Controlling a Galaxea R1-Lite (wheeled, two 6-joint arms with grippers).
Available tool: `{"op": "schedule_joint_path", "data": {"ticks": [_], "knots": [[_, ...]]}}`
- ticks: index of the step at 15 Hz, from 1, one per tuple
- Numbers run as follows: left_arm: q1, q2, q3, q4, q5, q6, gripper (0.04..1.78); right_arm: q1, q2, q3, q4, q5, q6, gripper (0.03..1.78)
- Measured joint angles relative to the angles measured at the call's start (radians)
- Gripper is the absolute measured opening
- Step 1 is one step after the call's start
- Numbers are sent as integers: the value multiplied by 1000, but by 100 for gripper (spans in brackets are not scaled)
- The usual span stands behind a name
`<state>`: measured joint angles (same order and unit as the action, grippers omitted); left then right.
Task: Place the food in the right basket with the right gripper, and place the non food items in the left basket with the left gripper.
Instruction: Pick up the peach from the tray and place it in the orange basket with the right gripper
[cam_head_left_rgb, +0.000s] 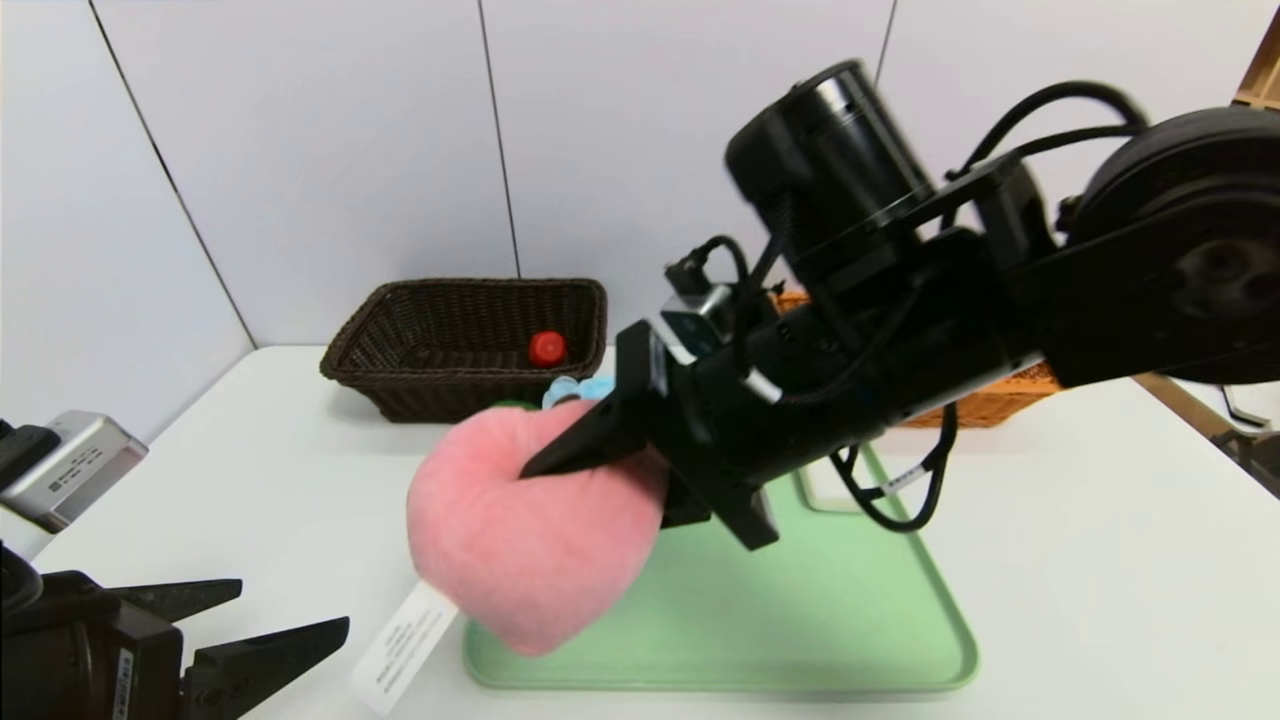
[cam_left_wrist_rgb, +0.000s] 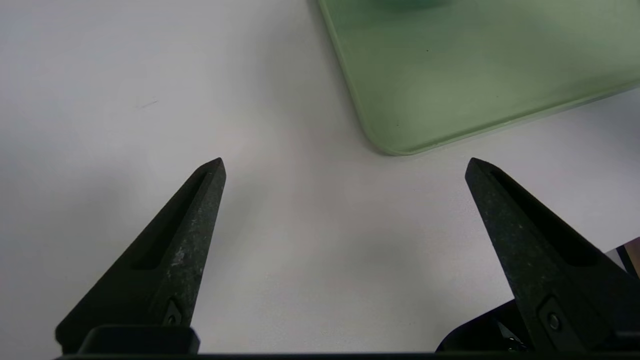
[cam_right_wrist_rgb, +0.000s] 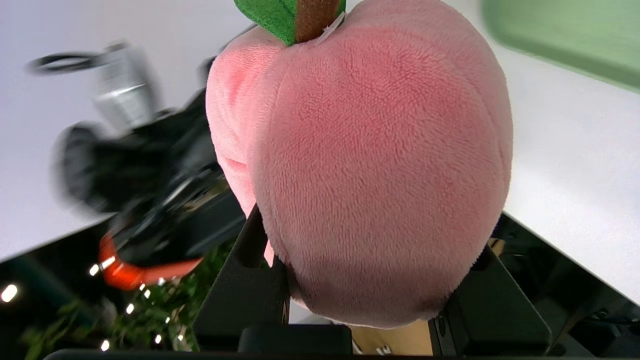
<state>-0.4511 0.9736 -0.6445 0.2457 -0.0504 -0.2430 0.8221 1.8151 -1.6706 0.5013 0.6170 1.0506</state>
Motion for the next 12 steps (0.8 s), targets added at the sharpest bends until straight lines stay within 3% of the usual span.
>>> {"op": "schedule_joint_path", "data": {"ticks": [2,4,7,9,10,12], "knots": [[0,-1,0,0,0,0,169,-69,-70,6,-64,35,-74,71],[0,-1,-1,0,1,0,169,-164,-121,13,-101,19,-203,71],[0,3,-8,-17,2,-4,169,-347,-157,16,-100,-64,-449,71],[0,9,-9,-38,1,-4,169,-468,-147,21,-103,-148,-614,71],[0,13,-9,-40,1,-4,169,-514,-131,25,-110,-189,-670,71],[0,18,-10,-44,1,-3,169,-590,-86,26,-145,-222,-709,71]]}}
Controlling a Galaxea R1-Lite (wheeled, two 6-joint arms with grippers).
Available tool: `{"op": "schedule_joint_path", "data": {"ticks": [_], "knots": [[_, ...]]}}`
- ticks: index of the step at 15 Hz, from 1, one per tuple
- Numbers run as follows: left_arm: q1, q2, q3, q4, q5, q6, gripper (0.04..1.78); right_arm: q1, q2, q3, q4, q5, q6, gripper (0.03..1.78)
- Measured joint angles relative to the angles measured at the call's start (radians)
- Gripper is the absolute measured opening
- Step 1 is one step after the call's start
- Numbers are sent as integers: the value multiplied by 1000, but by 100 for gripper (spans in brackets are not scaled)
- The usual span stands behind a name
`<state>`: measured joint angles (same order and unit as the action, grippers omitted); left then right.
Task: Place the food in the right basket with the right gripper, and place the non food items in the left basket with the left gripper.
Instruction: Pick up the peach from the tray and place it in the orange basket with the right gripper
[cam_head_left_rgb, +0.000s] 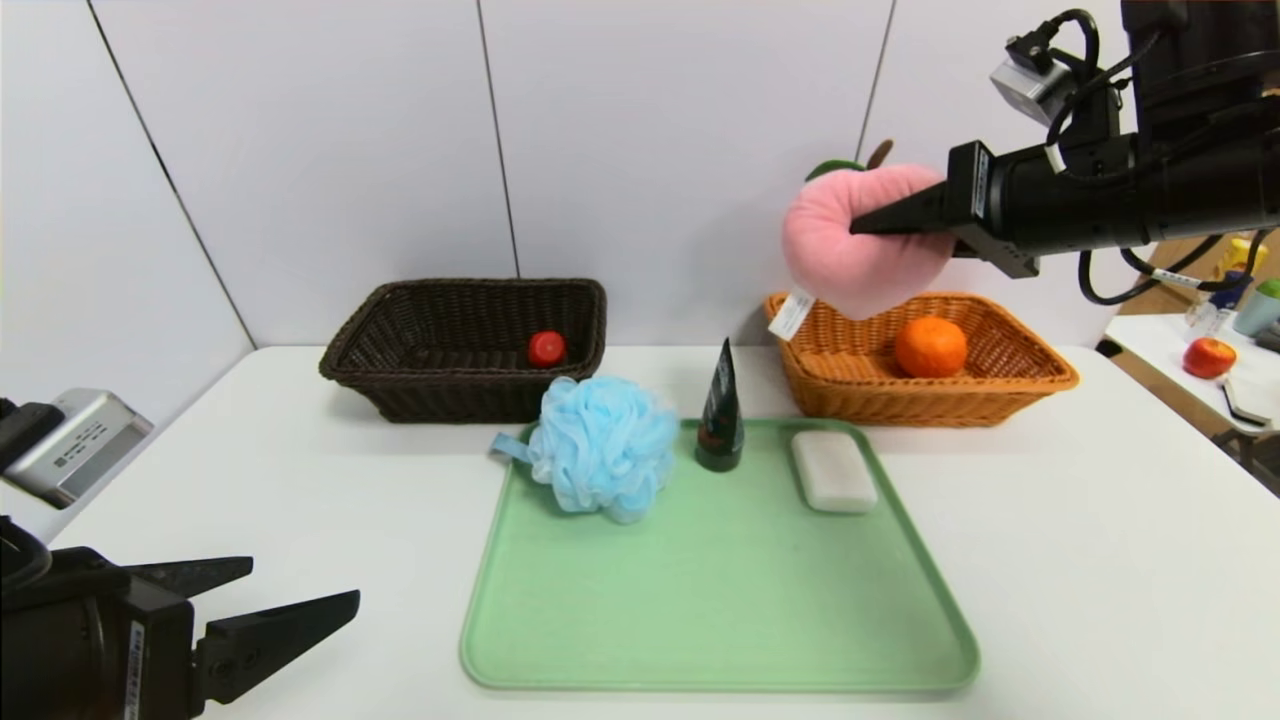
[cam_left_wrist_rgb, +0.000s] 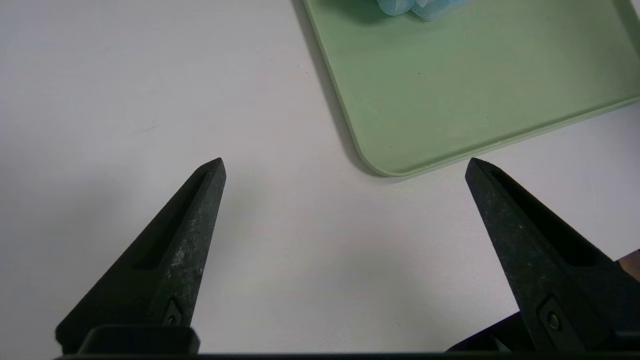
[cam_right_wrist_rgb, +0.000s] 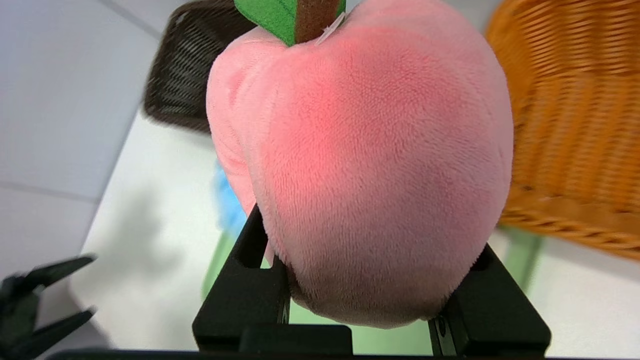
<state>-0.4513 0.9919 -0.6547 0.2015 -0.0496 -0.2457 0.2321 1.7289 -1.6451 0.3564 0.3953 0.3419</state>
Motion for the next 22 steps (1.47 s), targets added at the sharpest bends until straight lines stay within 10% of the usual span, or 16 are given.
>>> {"op": "schedule_joint_path", "data": {"ticks": [7,11,22], "knots": [[0,2,4,-1,1,-2,169,-105,220,-6,-163,-197,-25,71],[0,1,8,0,1,-2,169,-120,295,-6,-180,-211,-24,71],[0,26,-31,-1,-1,-18,169,-123,294,-16,-163,-268,-15,147]]}}
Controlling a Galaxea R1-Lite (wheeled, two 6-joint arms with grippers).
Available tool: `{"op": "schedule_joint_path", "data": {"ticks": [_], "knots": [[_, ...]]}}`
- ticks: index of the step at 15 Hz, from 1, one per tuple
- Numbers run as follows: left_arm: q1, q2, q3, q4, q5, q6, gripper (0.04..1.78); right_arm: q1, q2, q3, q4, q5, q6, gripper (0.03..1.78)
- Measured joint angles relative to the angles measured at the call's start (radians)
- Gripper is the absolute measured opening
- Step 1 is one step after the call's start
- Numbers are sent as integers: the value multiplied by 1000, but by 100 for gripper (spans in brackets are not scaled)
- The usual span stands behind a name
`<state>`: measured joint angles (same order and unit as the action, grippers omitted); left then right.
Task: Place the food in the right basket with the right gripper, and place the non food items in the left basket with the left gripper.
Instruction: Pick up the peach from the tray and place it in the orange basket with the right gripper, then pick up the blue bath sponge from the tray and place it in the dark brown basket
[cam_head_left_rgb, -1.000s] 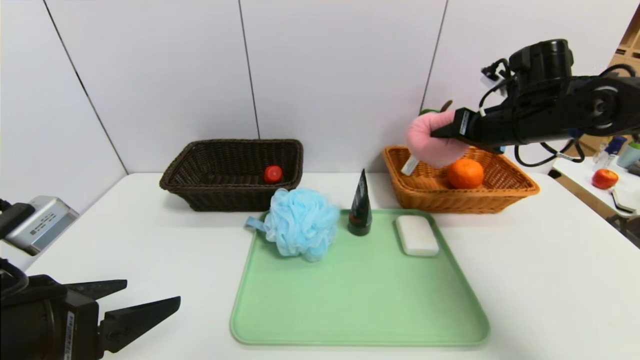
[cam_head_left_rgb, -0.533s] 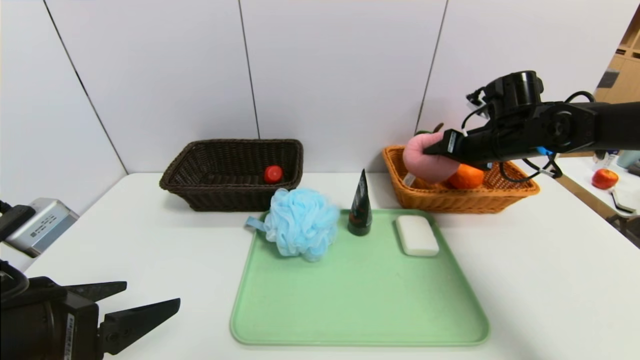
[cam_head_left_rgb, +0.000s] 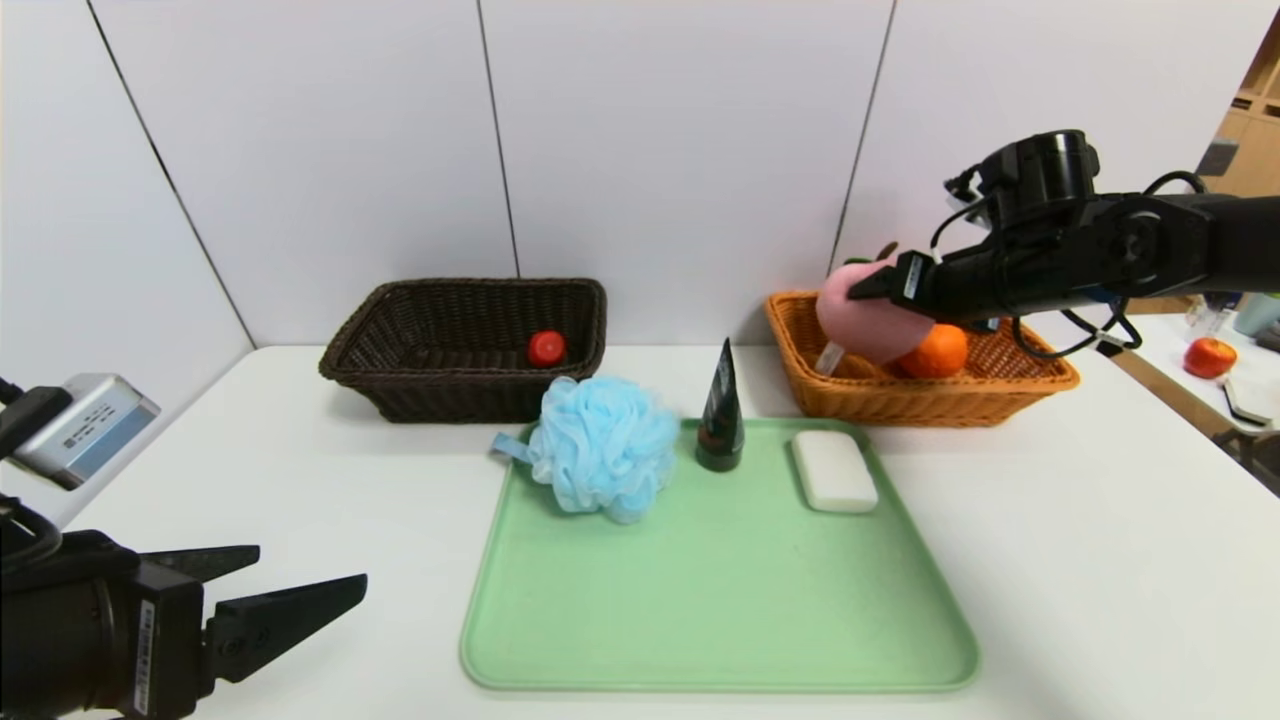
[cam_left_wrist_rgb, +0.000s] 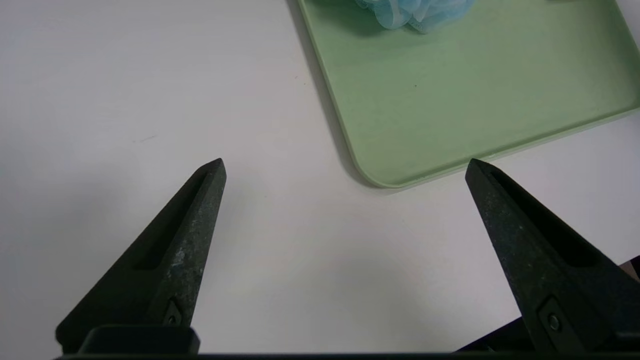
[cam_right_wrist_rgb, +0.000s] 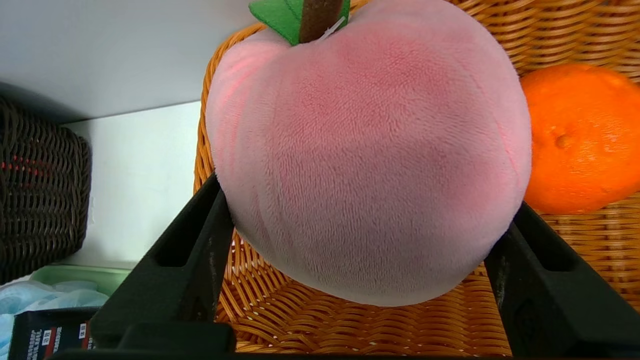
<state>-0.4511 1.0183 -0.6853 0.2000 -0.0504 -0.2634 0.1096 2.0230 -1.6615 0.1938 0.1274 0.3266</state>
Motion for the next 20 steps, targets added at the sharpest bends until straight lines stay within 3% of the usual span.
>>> {"op": "schedule_joint_path", "data": {"ticks": [8,12,16,18,20], "knots": [[0,35,-16,0,-29,-1,169,1,-41,6,48,-8,5,163],[0,37,-16,0,-40,0,169,9,-40,6,49,-54,2,166],[0,39,-16,0,-41,-3,169,11,-39,6,49,-60,-1,168],[0,51,-54,-15,-43,-7,169,11,-51,6,49,-101,-2,169],[1,99,-129,-36,-45,-24,169,11,-79,7,87,-200,-8,169]]}}
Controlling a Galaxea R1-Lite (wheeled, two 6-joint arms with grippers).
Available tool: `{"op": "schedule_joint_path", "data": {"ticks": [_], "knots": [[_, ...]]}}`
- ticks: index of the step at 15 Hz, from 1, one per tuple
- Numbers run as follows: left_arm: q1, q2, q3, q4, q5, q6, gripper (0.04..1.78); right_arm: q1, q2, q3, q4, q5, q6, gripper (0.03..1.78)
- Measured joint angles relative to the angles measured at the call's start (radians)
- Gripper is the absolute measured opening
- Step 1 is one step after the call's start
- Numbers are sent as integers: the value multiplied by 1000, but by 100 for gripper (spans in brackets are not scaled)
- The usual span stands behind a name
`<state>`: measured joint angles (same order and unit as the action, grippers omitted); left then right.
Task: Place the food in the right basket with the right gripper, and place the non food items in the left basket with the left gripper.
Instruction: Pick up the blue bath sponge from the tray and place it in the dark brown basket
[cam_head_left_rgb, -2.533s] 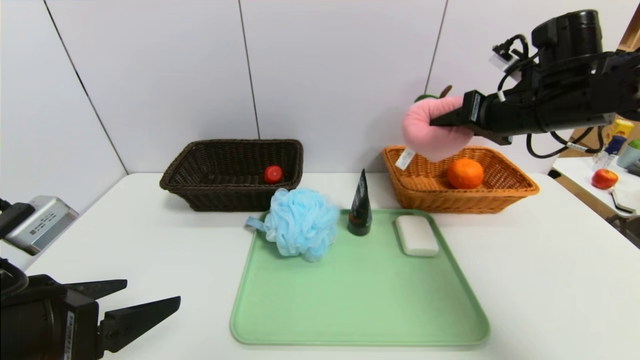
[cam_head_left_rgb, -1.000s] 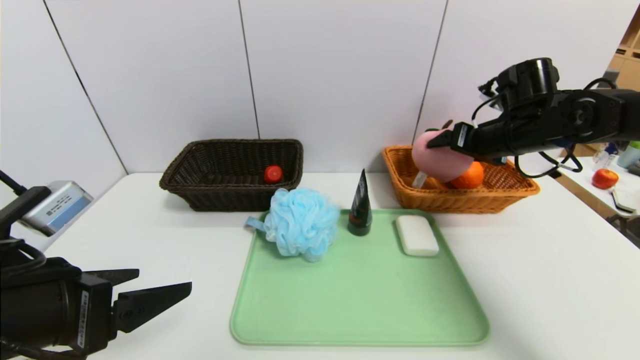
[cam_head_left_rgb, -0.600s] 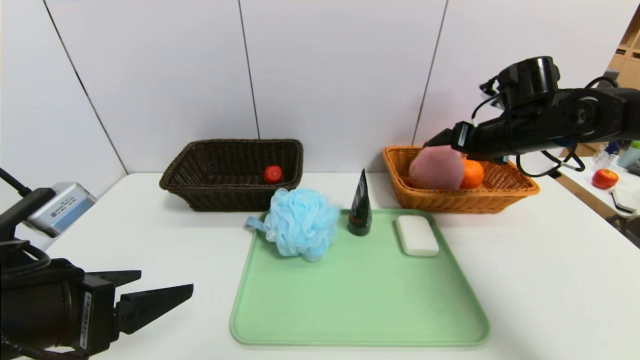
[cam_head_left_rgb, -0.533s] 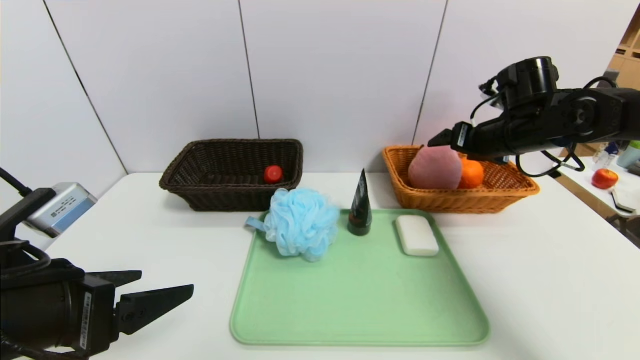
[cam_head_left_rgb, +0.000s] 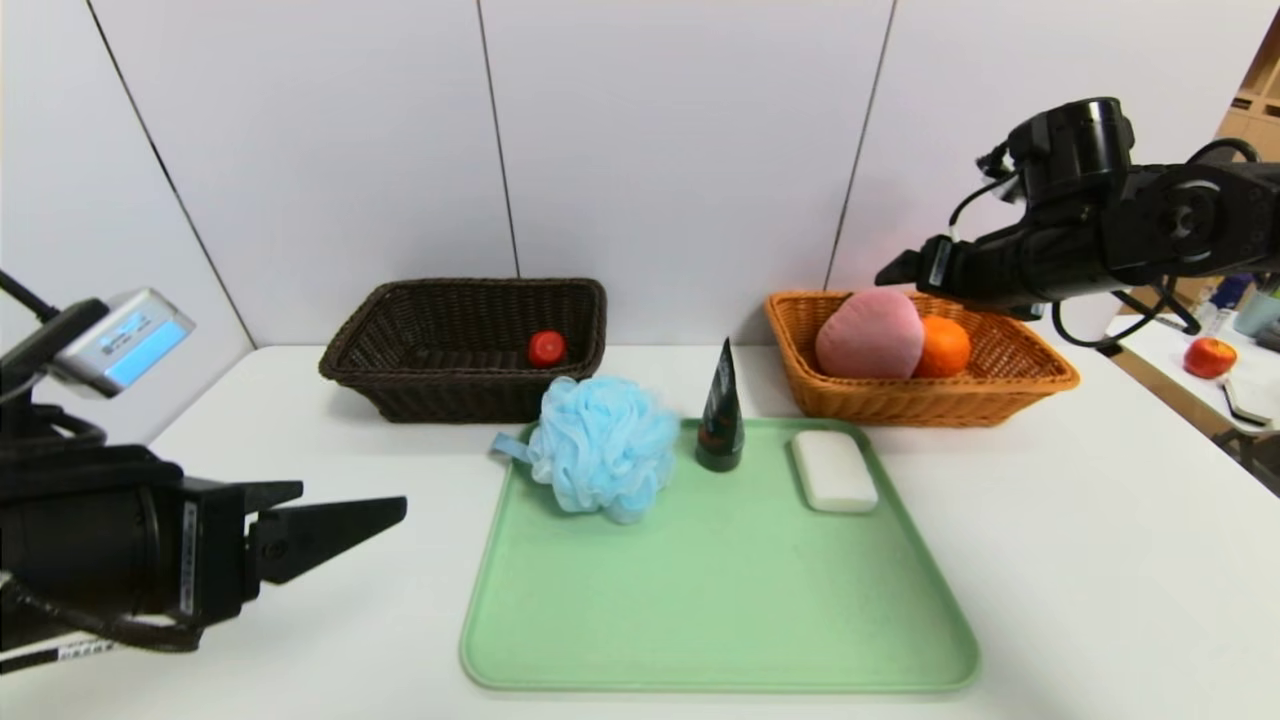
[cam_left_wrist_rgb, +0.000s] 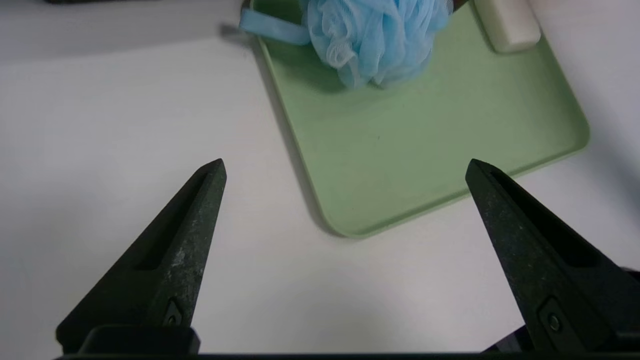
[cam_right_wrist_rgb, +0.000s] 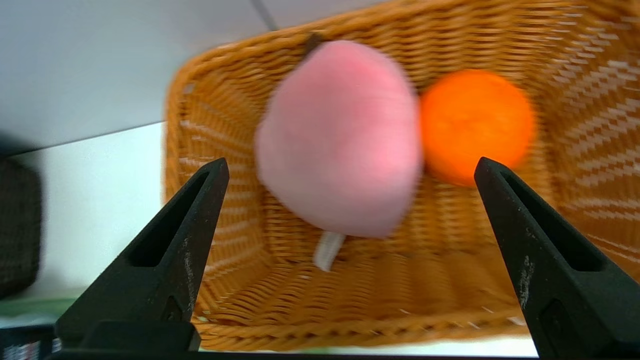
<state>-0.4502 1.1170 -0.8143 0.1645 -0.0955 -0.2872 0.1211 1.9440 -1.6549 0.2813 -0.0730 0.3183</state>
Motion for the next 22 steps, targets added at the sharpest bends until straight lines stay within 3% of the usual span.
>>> {"op": "schedule_joint_path", "data": {"ticks": [2,4,6,11,14,17,22], "knots": [[0,78,-85,1,2,-10,169,0,-48,3,144,-73,-10,169],[-4,171,-181,22,11,-27,169,1,-114,9,324,-91,-17,169],[-27,275,-287,63,55,-54,169,1,-184,38,411,-92,-19,169],[-149,515,-625,302,225,-177,169,3,-335,199,409,-87,-19,169],[-225,632,-758,463,289,-233,169,32,-406,288,296,-66,-22,169],[-261,707,-781,476,379,-236,169,50,-484,423,189,-58,-95,169],[-267,775,-820,428,384,-263,169,65,-571,523,176,-23,-123,169]]}}
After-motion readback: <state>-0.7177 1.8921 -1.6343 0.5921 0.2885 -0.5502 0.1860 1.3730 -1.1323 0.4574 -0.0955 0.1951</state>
